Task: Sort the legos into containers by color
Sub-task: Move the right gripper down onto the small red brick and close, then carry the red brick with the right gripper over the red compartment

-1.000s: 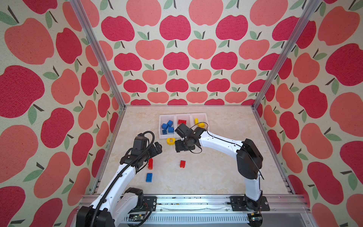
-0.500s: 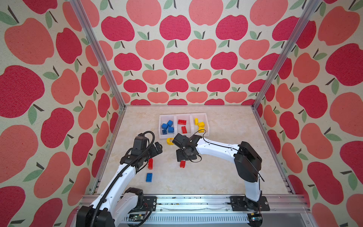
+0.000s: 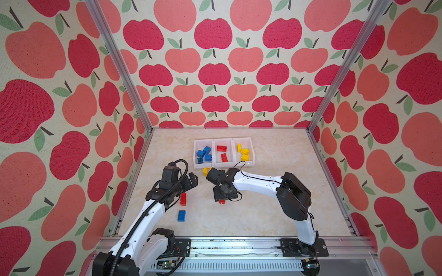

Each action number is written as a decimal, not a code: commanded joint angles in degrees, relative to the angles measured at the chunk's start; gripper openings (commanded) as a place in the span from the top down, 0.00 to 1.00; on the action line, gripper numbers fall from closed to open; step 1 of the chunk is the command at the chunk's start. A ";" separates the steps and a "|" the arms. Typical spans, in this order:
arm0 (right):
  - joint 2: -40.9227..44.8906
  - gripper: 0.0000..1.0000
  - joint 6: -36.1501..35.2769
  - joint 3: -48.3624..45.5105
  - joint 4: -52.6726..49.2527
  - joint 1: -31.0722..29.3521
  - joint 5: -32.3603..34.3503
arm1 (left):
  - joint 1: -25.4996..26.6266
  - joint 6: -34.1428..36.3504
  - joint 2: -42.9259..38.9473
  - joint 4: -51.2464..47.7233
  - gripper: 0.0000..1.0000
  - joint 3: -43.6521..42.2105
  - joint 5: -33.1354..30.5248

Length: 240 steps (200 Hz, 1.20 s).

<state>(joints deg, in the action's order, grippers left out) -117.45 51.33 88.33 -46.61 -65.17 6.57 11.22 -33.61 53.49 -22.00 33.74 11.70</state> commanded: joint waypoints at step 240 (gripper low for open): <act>-1.24 0.70 -0.49 1.45 -3.27 -0.93 1.47 | -2.04 0.42 -4.01 0.99 0.01 -3.59 2.62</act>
<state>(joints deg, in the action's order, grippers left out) -121.30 51.75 90.91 -49.50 -65.89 6.66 9.61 -33.58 49.17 -22.02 30.98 14.02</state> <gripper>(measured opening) 0.356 0.994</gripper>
